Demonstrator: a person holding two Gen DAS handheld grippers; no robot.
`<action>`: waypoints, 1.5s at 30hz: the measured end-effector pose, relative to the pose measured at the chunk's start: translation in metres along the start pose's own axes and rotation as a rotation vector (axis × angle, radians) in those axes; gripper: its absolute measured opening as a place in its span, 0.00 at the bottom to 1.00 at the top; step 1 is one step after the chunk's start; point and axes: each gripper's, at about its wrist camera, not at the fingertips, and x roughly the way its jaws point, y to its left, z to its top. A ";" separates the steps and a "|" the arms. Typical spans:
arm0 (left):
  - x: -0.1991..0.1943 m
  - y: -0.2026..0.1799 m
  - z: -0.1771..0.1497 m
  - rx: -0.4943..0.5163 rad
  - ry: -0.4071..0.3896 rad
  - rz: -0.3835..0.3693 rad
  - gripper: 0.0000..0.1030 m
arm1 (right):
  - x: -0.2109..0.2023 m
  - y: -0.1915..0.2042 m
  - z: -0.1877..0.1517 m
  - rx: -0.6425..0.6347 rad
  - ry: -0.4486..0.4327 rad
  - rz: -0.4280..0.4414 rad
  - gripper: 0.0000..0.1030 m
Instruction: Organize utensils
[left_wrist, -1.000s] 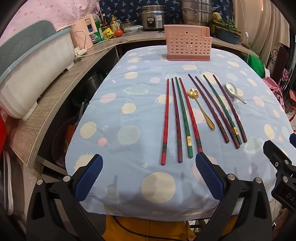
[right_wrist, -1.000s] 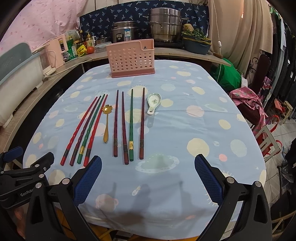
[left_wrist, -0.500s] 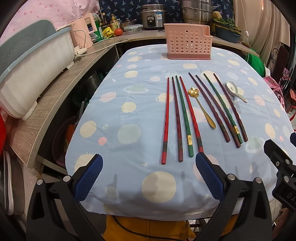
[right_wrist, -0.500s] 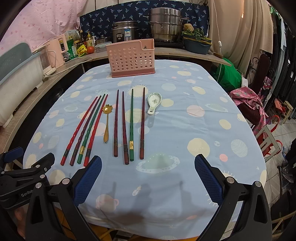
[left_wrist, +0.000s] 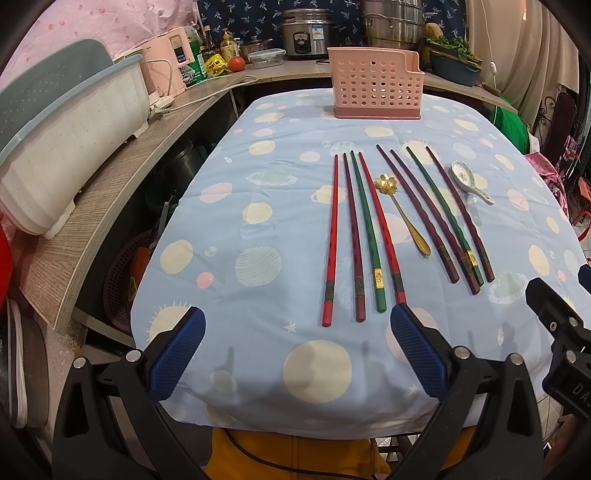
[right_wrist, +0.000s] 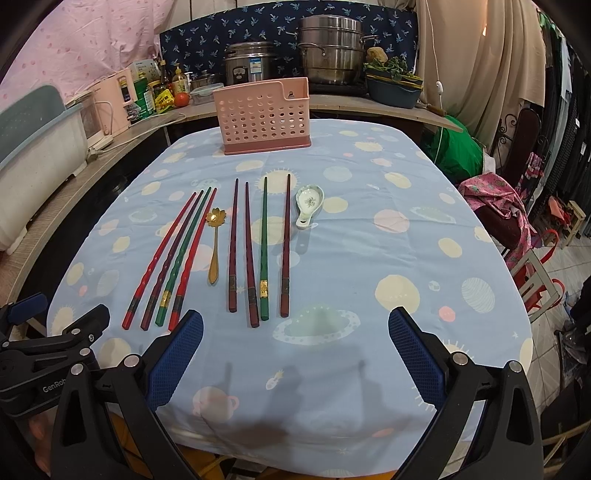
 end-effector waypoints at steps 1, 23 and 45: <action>0.000 0.000 0.000 0.000 0.000 0.000 0.93 | 0.000 0.000 0.000 0.000 0.000 0.001 0.94; 0.062 0.023 0.004 -0.094 0.134 -0.085 0.79 | 0.026 -0.020 0.012 0.053 0.019 -0.016 0.93; 0.089 0.017 0.026 -0.097 0.168 -0.224 0.07 | 0.097 -0.042 0.084 0.186 0.027 0.129 0.44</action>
